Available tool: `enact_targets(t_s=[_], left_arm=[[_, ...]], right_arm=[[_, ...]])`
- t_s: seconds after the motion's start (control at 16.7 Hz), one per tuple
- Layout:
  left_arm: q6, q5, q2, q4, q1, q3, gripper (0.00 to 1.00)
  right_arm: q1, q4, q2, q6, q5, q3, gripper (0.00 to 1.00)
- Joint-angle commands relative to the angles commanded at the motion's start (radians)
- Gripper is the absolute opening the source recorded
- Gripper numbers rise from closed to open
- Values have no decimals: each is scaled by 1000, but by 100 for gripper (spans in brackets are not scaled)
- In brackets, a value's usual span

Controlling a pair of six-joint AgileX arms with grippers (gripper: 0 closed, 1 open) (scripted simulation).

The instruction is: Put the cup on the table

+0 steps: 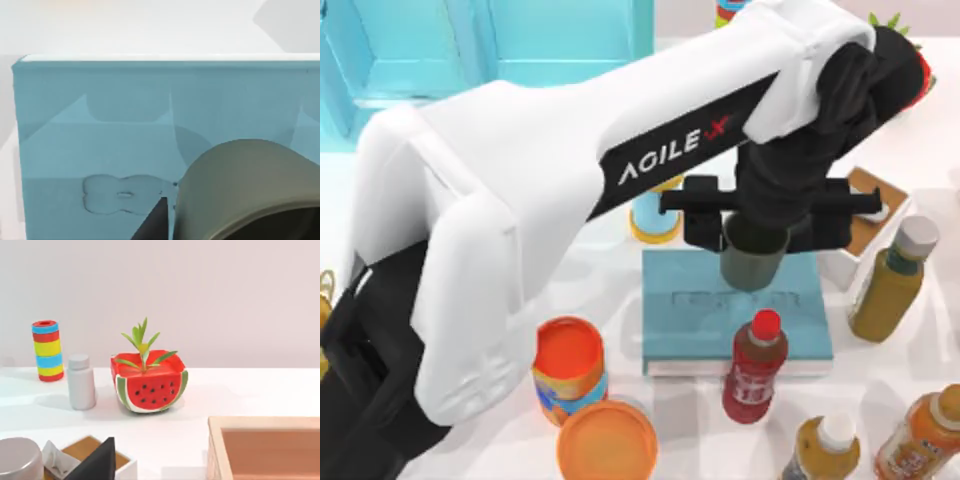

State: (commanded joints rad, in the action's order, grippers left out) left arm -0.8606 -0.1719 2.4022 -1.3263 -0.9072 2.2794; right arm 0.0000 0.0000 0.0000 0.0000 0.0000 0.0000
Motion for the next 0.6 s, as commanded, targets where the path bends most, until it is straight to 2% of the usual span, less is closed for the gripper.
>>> enact_targets(t_s=[0.3, 0.6], left_arm=[[-12, 15, 14, -74, -37, 139, 0], [-35, 16, 48, -113, -34, 155, 0]], right_arm=[[0, 0, 0, 0, 0, 0, 100], [0, 0, 0, 0, 0, 0, 100]])
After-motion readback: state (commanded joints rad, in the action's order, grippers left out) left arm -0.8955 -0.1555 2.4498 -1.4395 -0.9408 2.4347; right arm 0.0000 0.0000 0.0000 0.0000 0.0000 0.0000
